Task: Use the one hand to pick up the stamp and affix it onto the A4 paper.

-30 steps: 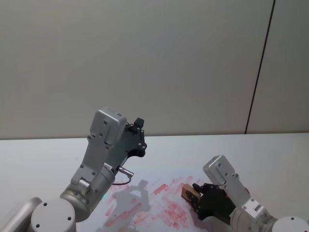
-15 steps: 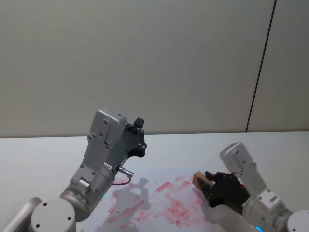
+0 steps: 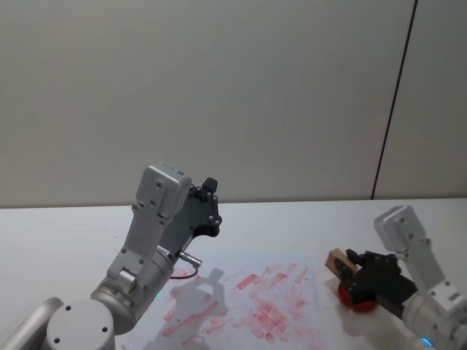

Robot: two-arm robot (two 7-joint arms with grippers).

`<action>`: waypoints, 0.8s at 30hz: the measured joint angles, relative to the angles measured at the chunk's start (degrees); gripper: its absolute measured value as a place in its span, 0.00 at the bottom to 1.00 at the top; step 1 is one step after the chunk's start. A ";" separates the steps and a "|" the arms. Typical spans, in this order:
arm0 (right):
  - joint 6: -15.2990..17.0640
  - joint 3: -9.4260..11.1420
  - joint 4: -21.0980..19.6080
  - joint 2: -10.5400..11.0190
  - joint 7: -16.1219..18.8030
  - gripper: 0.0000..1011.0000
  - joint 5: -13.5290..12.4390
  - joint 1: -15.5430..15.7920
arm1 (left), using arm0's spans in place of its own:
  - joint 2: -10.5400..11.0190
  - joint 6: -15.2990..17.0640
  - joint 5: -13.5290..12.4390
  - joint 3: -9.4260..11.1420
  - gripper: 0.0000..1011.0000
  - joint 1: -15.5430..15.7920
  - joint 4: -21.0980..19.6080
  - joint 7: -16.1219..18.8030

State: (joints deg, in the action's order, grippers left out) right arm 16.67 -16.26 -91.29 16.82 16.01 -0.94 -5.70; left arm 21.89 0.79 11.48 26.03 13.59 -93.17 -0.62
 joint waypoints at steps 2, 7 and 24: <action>0.25 0.32 -0.35 0.51 -0.38 0.22 -0.24 0.42 | 0.00 0.00 0.00 0.00 0.00 0.00 0.00 0.00; 0.65 1.00 -0.80 1.47 -1.02 0.22 -0.48 1.23 | 0.00 0.00 0.00 0.00 0.00 0.00 0.00 0.00; 0.68 1.48 0.18 2.26 -1.88 0.21 0.20 1.91 | 0.00 0.00 0.00 0.00 0.00 0.00 0.00 0.00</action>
State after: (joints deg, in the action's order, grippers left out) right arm 17.35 -14.79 -91.10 19.08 14.13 -0.74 -3.78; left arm 21.89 0.79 11.48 26.02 13.59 -93.17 -0.62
